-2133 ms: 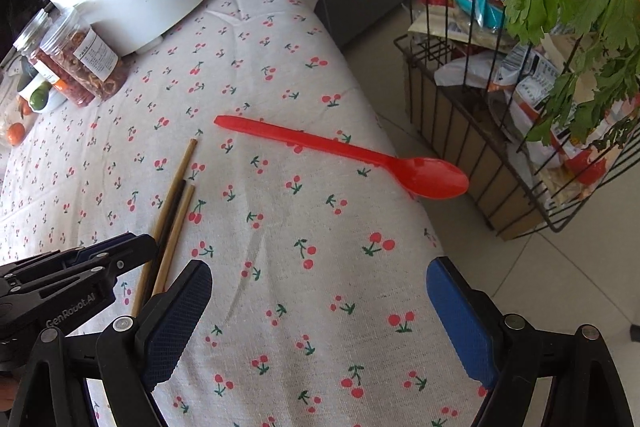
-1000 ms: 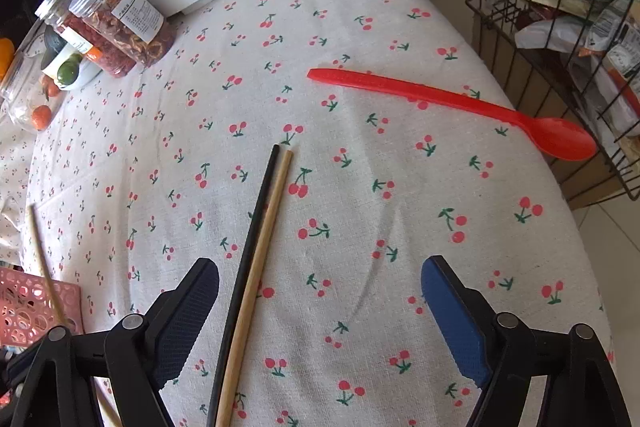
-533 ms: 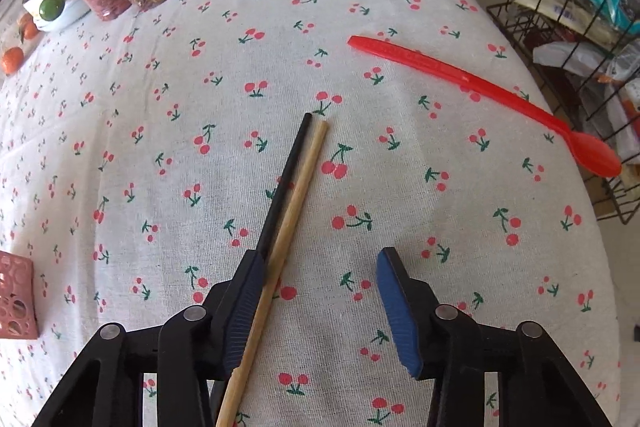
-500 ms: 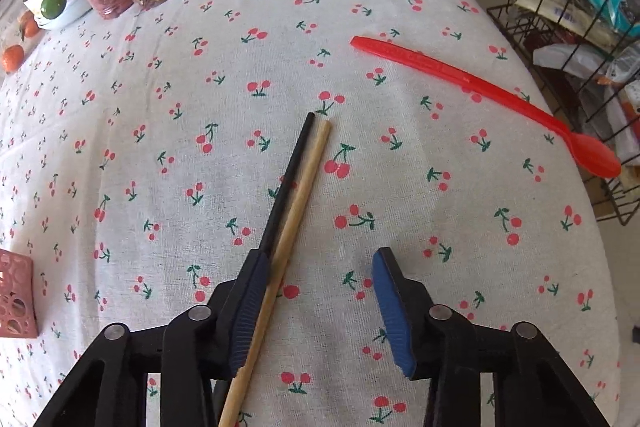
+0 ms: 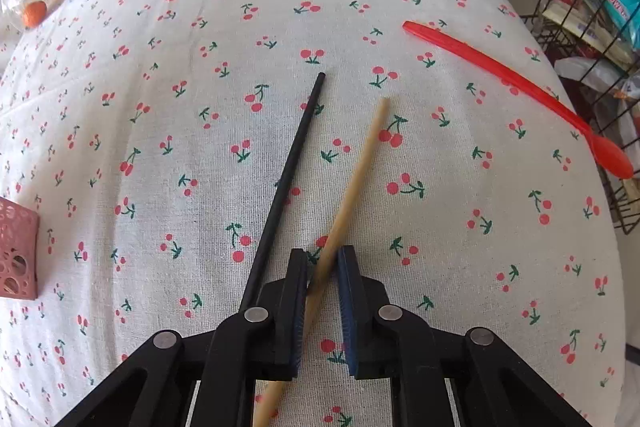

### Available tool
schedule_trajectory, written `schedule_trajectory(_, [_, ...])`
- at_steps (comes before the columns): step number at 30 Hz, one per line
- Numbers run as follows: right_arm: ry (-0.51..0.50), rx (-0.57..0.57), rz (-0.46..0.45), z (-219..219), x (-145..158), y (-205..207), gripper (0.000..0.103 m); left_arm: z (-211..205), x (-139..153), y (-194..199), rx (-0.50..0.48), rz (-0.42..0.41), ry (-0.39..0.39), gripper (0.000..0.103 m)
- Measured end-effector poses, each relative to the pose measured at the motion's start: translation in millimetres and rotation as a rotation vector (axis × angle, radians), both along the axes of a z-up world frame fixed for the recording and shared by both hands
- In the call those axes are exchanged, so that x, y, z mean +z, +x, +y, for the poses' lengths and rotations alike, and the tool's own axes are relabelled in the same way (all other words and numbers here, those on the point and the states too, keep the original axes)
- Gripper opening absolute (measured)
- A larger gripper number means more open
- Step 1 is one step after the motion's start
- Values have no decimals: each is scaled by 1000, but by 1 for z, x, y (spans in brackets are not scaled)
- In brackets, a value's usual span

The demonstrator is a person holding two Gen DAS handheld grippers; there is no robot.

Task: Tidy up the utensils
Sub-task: 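Lower the left tool's chopstick into the basket and open while the right tool lifts its chopstick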

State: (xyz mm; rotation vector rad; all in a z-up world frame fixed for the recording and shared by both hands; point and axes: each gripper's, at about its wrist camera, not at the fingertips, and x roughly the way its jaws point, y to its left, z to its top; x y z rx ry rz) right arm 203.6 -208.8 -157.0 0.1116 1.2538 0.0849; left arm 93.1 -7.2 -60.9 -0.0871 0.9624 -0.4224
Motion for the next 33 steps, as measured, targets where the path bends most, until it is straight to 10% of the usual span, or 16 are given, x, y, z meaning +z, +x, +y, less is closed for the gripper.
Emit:
schedule_trajectory(13, [249, -53, -262, -37, 88, -62, 6, 29, 53, -52, 12, -199, -36, 6])
schedule_trajectory(24, [236, -12, -591, -22, 176, -108, 6, 58, 107, -66, 103, -391, -94, 6])
schedule_trajectory(33, [282, 67, -677, 9, 200, -114, 6, 87, 120, -47, 249, -500, -110, 6])
